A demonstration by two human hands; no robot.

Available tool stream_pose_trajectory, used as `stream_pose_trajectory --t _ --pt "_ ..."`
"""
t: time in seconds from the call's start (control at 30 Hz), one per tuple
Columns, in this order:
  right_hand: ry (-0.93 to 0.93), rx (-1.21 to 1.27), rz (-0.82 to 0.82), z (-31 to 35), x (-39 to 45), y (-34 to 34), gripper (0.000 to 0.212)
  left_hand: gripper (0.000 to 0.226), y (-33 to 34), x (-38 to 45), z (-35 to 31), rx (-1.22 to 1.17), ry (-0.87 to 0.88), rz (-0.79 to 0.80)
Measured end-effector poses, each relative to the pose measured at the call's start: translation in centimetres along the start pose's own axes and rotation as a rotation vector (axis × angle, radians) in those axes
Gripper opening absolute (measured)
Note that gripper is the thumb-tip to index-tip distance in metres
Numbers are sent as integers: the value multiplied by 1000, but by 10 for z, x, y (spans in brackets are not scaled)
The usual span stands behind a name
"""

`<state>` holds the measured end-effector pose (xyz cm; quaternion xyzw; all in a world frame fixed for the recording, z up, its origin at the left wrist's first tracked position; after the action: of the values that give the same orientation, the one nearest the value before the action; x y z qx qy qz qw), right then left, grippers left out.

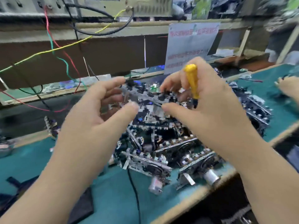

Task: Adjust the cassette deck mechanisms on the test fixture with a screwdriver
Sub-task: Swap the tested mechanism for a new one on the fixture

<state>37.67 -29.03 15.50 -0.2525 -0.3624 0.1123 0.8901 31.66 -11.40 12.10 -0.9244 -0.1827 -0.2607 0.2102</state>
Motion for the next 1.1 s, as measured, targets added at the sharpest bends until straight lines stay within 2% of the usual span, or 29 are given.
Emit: stream_pose_trajectory --t 0.17,0.23,0.3,0.4,0.57,0.67,0.77,0.87,0.97,1.03,1.1 --pt "47 -95 -291 -42 7 -74 50 54 88 63 -35 -98 77 91" --pt "80 -150 -390 -60 17 -99 49 66 125 93 -37 -169 44 169" --pt "114 -232 -462 -84 30 -119 37 74 162 118 -34 -234 -31 250" --pt "217 -356 -540 -132 54 -152 38 61 196 139 -25 -240 -92 323" --pt "438 -514 -452 -230 96 -183 41 39 200 136 -8 -276 -118 325" --pt "592 -600 -296 -281 103 -174 37 26 185 121 3 -307 -125 290" --pt "696 -649 -81 -317 96 -153 32 26 165 102 12 -345 -135 255" --pt "692 -707 -31 -322 91 -146 17 30 144 76 18 -340 -136 248" --pt "716 -704 -88 -313 87 -154 22 28 118 47 24 -359 -160 224" --pt "631 -556 -114 -287 87 -143 16 27 100 28 27 -408 -195 189" --pt "476 -355 -131 -229 90 -107 10 26 80 11 32 -436 -225 144"
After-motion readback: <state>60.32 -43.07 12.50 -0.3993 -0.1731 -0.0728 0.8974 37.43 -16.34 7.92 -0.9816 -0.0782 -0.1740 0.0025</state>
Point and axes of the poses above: each hand's wrist, its own x-axis towards the middle knuckle, its own y-axis out of the palm, z = x × y, the point moved 9 cm from there along x, towards the middle knuckle, and after that the axes turned 6 degrees about y, right-handed, at the moved point
